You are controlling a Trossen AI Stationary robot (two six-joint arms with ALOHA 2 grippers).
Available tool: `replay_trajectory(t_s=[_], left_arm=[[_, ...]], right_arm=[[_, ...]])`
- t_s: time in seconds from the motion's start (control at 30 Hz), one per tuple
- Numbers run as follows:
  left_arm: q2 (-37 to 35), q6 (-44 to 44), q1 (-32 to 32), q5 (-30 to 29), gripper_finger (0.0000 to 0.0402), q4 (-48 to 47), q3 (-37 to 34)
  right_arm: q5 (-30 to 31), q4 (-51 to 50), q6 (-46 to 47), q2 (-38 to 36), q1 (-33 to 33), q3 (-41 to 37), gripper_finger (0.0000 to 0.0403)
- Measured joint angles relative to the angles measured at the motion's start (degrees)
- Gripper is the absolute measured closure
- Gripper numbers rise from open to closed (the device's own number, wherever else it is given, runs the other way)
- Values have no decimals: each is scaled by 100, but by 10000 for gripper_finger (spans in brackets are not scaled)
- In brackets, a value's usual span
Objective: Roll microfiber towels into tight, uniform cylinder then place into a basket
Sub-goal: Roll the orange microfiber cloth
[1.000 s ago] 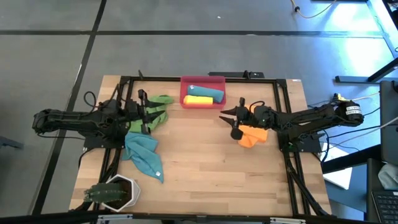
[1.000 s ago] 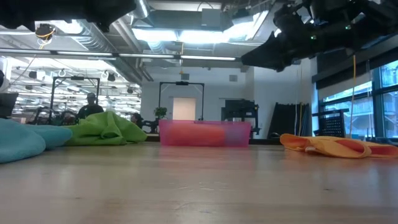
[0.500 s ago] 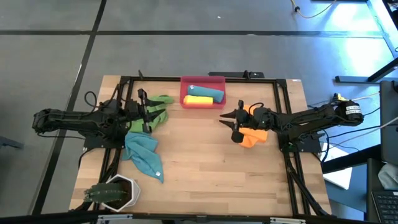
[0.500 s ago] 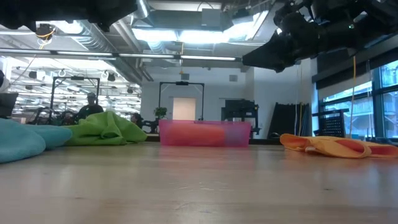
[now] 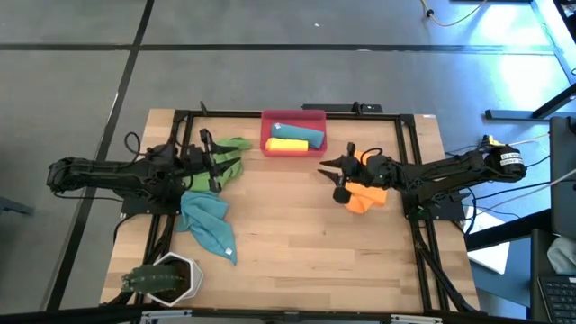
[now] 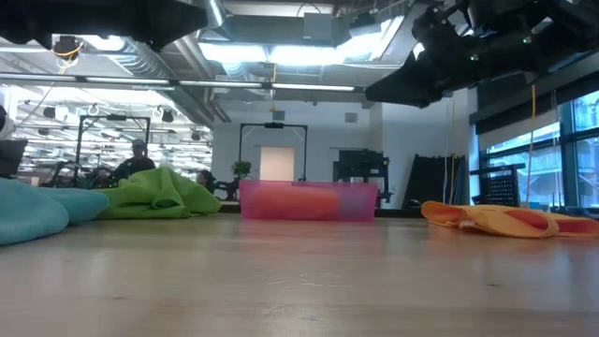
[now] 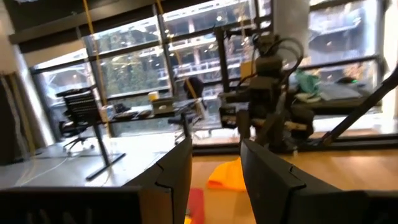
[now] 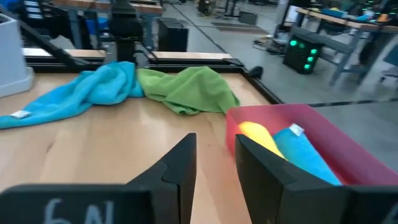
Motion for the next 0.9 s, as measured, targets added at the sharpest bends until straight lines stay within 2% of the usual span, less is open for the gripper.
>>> replay_trajectory(t_s=[0.13,0.4,0.53,0.73,0.8,0.9], left_arm=[[0,6,-2,-186,276,-146,0],[73,-390,150,-1093,276,-1024,0],[219,-732,341,-1087,276,-1104,0],[567,-769,491,-1036,276,-1032,0],[698,-763,524,-1033,276,-934,0],[905,-736,576,-1032,276,-594,0]], right_arm=[[148,4,-2,0,0,0,291],[187,375,-13,2,0,1,291],[192,513,-222,2,0,4,291],[192,458,-201,239,-18,14,291],[189,-90,41,447,-100,104,291],[194,-1660,426,723,-265,598,291]])
